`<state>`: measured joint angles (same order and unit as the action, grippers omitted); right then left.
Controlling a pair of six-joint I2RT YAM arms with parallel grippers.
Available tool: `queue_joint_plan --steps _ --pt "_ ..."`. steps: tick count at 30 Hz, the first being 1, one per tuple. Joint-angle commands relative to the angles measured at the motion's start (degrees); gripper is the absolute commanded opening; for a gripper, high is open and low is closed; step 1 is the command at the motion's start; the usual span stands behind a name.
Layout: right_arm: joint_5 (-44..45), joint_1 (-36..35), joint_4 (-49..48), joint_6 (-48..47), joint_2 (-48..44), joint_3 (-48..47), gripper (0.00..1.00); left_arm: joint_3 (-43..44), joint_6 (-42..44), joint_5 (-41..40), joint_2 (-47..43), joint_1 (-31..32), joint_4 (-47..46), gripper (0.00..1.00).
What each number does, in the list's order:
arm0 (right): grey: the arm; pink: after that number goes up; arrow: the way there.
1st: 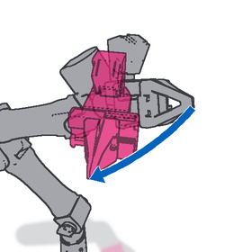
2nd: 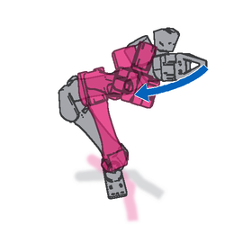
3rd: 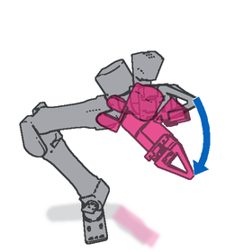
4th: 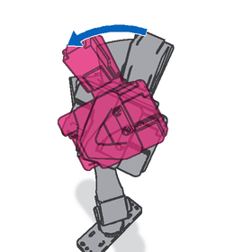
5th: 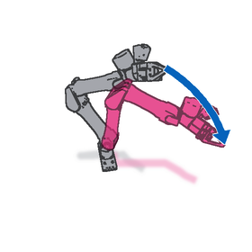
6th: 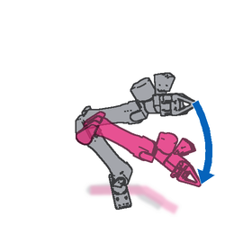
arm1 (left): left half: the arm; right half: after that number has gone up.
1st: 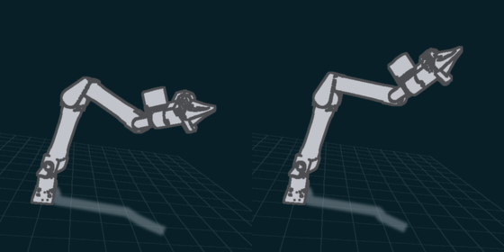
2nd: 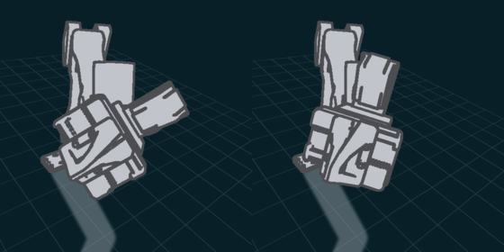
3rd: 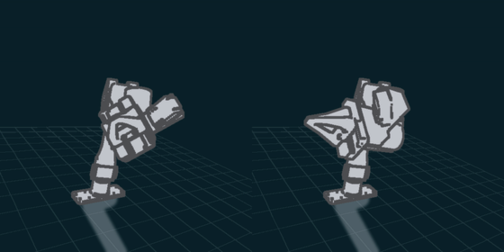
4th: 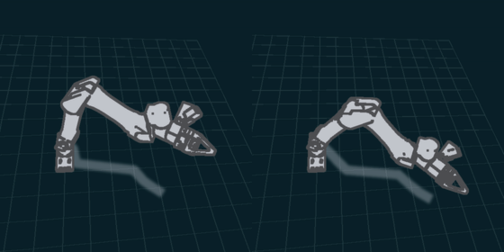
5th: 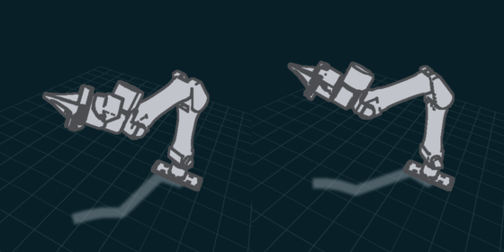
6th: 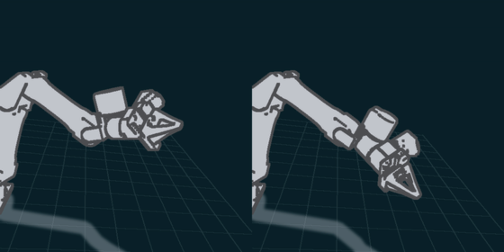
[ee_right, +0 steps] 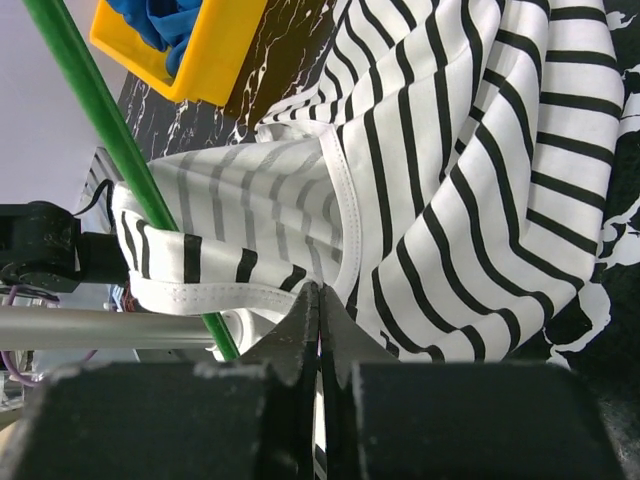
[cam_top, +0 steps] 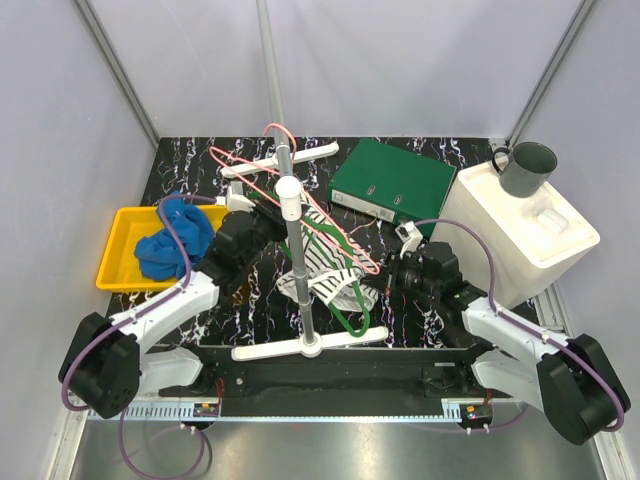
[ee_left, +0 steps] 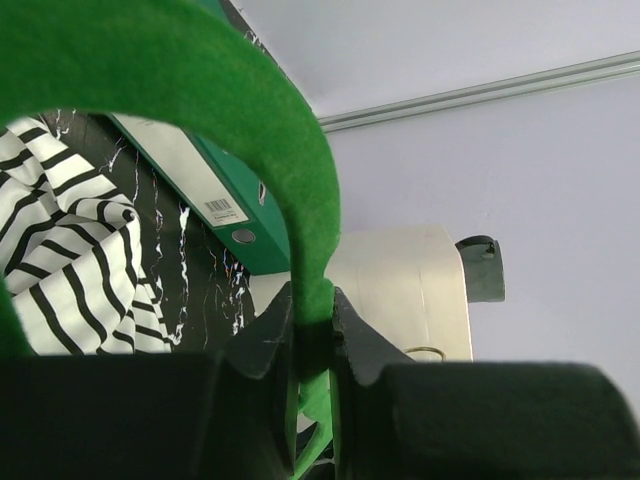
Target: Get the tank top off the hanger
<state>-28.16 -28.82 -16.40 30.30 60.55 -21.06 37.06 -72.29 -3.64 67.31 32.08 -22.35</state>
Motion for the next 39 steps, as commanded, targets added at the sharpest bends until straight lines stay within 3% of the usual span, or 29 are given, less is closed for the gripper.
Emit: queue_joint_plan --steps 1,9,18,27,32,34,35,39 --pt "-0.49 -0.01 -1.88 0.63 -2.8 0.32 0.0 1.88 0.39 0.21 -0.16 -1.14 -4.9 0.0" --pt "6.26 0.08 11.1 2.91 -17.89 2.33 0.0 3.28 4.26 -1.98 0.45 -5.17 -2.88 0.0" --pt "7.24 0.08 16.04 12.85 -33.3 8.4 0.0 6.09 2.87 -0.93 2.47 -11.24 -4.98 0.0" --pt "10.14 0.08 17.37 10.92 -25.67 5.42 0.0 12.42 -2.41 8.03 3.18 -18.8 -7.62 0.0" --pt "12.34 0.08 14.73 7.85 -18.74 -0.28 0.0 10.15 -4.78 11.55 1.25 -19.24 -8.59 0.0" --pt "13.3 0.08 16.92 5.22 -13.38 -6.15 0.09 7.78 -5.84 12.16 0.46 -19.33 -9.46 0.0" --pt "14.7 0.08 21.02 4.33 -10.4 -8.01 0.26 7.33 -6.19 12.51 -0.15 -19.42 -9.38 0.0" --pt "16.03 0.08 24.57 0.99 -9.4 -11.29 0.73 5.48 -6.28 13.66 -2.18 -19.51 -8.33 0.0"
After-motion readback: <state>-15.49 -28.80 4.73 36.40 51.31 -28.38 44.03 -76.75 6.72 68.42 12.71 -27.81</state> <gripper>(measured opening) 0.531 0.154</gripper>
